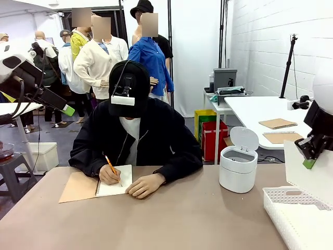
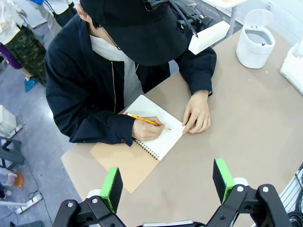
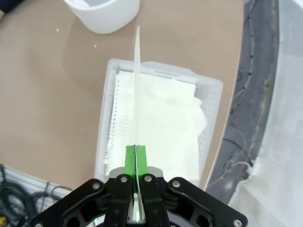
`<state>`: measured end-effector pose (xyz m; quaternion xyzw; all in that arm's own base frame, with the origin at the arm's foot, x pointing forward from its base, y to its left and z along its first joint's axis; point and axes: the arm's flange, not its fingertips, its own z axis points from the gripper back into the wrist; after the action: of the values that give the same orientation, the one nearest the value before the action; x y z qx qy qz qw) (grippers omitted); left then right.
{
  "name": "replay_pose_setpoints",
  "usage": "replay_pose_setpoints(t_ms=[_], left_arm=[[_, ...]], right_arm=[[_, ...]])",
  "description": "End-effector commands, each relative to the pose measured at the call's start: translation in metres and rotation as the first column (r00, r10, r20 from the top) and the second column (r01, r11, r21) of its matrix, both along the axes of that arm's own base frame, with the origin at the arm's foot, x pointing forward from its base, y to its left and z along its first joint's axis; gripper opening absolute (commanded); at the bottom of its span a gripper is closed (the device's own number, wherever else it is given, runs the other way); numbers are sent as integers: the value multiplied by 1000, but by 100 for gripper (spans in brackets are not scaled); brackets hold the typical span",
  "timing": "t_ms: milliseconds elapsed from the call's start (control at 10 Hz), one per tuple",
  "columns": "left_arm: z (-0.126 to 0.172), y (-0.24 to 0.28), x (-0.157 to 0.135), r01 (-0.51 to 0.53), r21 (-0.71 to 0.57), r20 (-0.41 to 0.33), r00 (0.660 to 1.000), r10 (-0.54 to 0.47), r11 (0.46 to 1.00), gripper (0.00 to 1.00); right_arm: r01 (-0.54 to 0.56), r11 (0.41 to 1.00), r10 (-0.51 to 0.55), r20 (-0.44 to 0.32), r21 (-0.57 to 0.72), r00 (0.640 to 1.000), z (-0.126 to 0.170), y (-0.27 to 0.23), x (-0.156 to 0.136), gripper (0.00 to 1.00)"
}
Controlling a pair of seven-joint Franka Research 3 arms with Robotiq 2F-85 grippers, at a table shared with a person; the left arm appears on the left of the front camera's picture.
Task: Sort the paper based on its condition.
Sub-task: If a person hands you a paper, place it in the Organizing basket , and if it's crumpled, put it in the Trash can.
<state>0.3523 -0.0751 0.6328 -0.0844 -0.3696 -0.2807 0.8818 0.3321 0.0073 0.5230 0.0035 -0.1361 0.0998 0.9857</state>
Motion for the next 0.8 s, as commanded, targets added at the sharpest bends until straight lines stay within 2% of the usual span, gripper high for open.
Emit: replay_pose_setpoints(t_ms=[0,400,500,700], left_arm=[[1,1,0,-3,-2,7,1000,3,1000,100],[1,1,0,-3,-2,7,1000,3,1000,100],[1,1,0,-3,-2,7,1000,3,1000,100],[1,1,0,-3,-2,7,1000,3,1000,100]], right_arm=[[-17,998,16,26,55,1000,-4,3,-17,0],[18,991,-25,50,131,998,-29,4,-49,0],[20,989,-26,38,148,999,-35,3,-53,0],[25,992,-19,-51,122,999,-52,4,-66,0]])
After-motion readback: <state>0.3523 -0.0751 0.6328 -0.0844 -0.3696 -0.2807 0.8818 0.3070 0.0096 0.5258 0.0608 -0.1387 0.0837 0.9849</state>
